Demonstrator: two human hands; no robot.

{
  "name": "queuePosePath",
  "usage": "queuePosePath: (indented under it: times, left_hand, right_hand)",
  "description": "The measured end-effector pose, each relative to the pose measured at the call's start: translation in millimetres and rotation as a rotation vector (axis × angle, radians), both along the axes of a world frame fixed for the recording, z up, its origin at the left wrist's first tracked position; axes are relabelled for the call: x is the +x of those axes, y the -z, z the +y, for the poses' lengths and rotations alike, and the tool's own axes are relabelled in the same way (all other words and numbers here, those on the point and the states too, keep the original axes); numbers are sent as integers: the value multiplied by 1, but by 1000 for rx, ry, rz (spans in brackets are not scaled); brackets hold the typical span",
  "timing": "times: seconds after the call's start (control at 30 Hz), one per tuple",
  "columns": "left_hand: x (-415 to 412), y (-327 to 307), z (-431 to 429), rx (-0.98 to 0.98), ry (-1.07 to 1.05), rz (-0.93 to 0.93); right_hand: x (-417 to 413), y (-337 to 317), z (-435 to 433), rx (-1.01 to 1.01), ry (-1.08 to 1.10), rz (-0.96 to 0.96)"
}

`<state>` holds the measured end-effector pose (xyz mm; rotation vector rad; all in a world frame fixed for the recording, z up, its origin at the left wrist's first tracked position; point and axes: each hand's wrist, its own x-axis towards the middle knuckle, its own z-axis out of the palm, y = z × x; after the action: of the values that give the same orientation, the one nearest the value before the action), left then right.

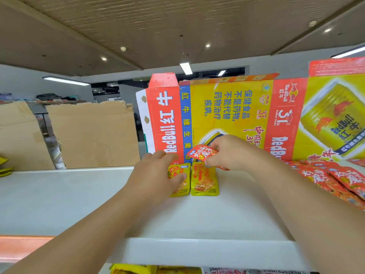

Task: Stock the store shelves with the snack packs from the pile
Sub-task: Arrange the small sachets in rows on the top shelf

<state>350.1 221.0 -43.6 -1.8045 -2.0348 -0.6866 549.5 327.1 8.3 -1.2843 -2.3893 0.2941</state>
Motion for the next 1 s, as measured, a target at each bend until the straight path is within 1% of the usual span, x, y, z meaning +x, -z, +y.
queuePosePath:
  times: [0.13,0.23,0.37,0.5,0.6,0.67,0.77,0.83,1.0]
  left_hand:
    - [35,-14,17,-1,151,-68]
    - [75,-23,34,21,278,-53]
    - [130,-32,62,-26,427,-37]
    - [180,-47,85,-111,557,-46]
    - [206,-47,95,-97,630,-75]
    - [214,-37,97,-108,671,-83]
    - [209,-23,99,-214,702,-95]
    - [201,-18,101,-250,707,-129]
    - [192,-18,101,-270,698,-257]
  right_hand:
    - [38,-9,-13,15,83,45]
    - [81,-5,-23,25,184,109]
    - [144,6,-32,64,332,210]
    - [195,18,-40,54,506,223]
    - [216,30,-47,56,562,196]
    - [219,42,-47,68,595,180]
    - [218,56,-44,58,608,164]
    - [216,61,-44,66,614,139]
    - [215,65,-49,96,635,103]
